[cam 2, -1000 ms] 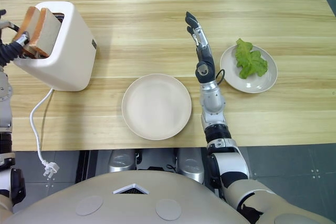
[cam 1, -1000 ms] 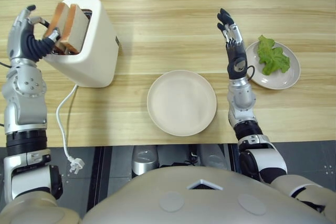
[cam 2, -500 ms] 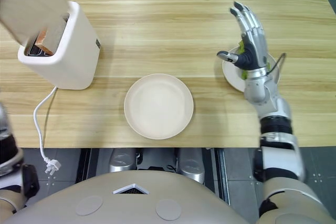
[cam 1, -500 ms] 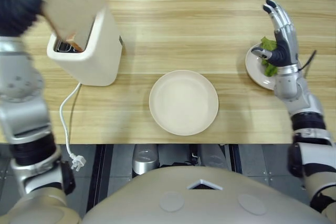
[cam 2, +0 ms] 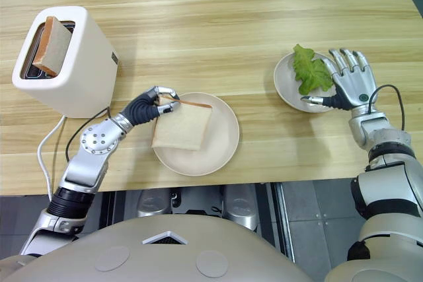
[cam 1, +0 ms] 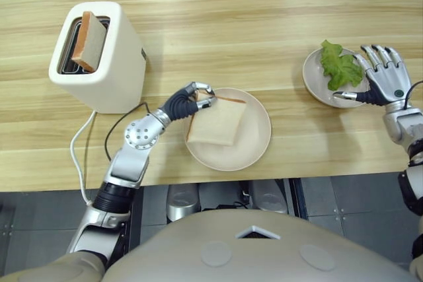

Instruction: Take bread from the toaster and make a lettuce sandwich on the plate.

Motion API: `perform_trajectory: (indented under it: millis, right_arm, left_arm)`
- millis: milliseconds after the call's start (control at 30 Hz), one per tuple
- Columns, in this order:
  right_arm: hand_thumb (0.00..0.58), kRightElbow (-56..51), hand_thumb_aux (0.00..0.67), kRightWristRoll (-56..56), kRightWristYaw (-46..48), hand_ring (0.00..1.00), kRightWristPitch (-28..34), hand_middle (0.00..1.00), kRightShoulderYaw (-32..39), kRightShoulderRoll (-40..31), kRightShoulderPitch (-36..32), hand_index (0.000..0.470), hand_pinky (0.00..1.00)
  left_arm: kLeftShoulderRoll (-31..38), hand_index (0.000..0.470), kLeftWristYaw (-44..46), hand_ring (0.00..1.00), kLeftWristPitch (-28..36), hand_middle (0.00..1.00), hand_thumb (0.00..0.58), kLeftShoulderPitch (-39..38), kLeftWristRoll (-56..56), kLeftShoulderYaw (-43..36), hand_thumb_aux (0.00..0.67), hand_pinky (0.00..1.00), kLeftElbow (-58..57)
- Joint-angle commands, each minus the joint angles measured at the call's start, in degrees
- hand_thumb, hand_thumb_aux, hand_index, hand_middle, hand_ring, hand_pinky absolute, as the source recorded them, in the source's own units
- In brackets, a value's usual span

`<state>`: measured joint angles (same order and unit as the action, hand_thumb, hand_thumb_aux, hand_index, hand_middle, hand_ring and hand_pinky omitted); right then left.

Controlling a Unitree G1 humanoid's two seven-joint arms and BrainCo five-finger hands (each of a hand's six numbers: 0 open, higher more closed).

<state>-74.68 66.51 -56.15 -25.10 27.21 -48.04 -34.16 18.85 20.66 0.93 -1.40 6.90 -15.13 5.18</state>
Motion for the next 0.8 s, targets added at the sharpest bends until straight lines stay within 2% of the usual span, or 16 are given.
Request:
perform_trajectory:
  millis: [33, 433, 467, 500, 533, 567, 600, 700, 733, 767, 800]
  right_arm:
    - [0.0, -1.63, 0.0, -0.67, 3.52, 0.0, 0.84, 0.0, 3.18, -0.18, -1.6, 0.0, 0.0]
    - [0.0, -4.17, 0.0, -6.59, 21.64, 0.0, 3.06, 0.0, 5.14, 2.67, -4.29, 0.0, 0.0]
    - [0.031, -4.17, 0.018, -6.88, 22.04, 0.0, 3.33, 0.0, 5.26, 2.8, -4.35, 0.013, 0.0]
    - [0.251, -4.14, 0.166, -7.09, 22.32, 0.0, 3.56, 0.0, 5.47, 2.92, -4.46, 0.114, 0.0]
    - [0.251, -4.1, 0.166, -7.37, 22.23, 0.0, 3.72, 0.0, 5.63, 3.01, -4.51, 0.114, 0.0]
    - [0.487, -4.05, 0.402, -7.57, 22.05, 0.0, 3.94, 0.0, 5.88, 3.12, -4.56, 0.276, 0.0]
    - [0.58, -4.01, 0.67, -7.72, 22.0, 0.0, 4.15, 0.0, 6.08, 3.25, -4.65, 0.46, 0.0]
    - [0.58, -3.89, 0.67, -7.8, 21.2, 0.0, 4.59, 0.0, 6.74, 3.64, -4.87, 0.46, 0.0]
    - [0.58, -3.82, 0.67, -7.76, 20.76, 0.0, 4.57, 0.0, 6.93, 3.8, -4.97, 0.46, 0.0]
    - [0.58, -3.76, 0.67, -7.73, 20.28, 0.0, 4.53, 0.0, 7.1, 3.95, -5.07, 0.46, 0.0]
    - [0.58, -3.66, 0.67, -7.69, 19.63, 0.0, 4.44, 0.0, 7.3, 4.1, -5.25, 0.46, 0.0]
  left_arm:
    - [-2.08, 0.46, -4.17, 1.0, 0.05, 1.0, 0.58, -0.84, 4.38, -1.65, 0.67, 1.0, -2.99]
    - [-4.81, 0.46, -7.06, 1.0, 0.13, 1.0, 0.58, -0.91, 8.1, -3.38, 0.67, 1.0, -6.7]
    - [-4.74, 0.46, -7.02, 1.0, 0.18, 1.0, 0.58, -0.79, 8.22, -3.38, 0.67, 1.0, -6.8]
    - [-4.69, 0.46, -7.03, 1.0, 0.22, 1.0, 0.58, -0.74, 8.32, -3.34, 0.67, 1.0, -6.82]
    - [-4.58, 0.46, -6.97, 1.0, 0.21, 1.0, 0.58, -0.7, 8.49, -3.31, 0.67, 1.0, -6.8]
    - [-4.46, 0.46, -7.0, 1.0, 0.14, 1.0, 0.58, -0.69, 8.78, -3.27, 0.67, 1.0, -6.72]
    - [-4.24, 0.46, -7.07, 1.0, 0.01, 1.0, 0.58, -0.67, 9.28, -3.32, 0.67, 1.0, -6.6]
    - [-3.72, 0.46, -7.33, 1.0, -0.25, 1.0, 0.58, -0.59, 10.14, -3.29, 0.67, 1.0, -6.47]
    - [-3.62, 0.368, -7.45, 1.0, -0.31, 1.0, 0.557, -0.58, 10.27, -3.23, 0.536, 1.0, -6.48]
    - [-3.55, 0.289, -7.56, 1.0, -0.41, 1.0, 0.5, -0.58, 10.4, -3.18, 0.42, 1.0, -6.46]
    - [-3.51, 0.283, -7.59, 1.0, -0.52, 1.0, 0.494, -0.62, 10.46, -3.14, 0.413, 1.0, -6.43]
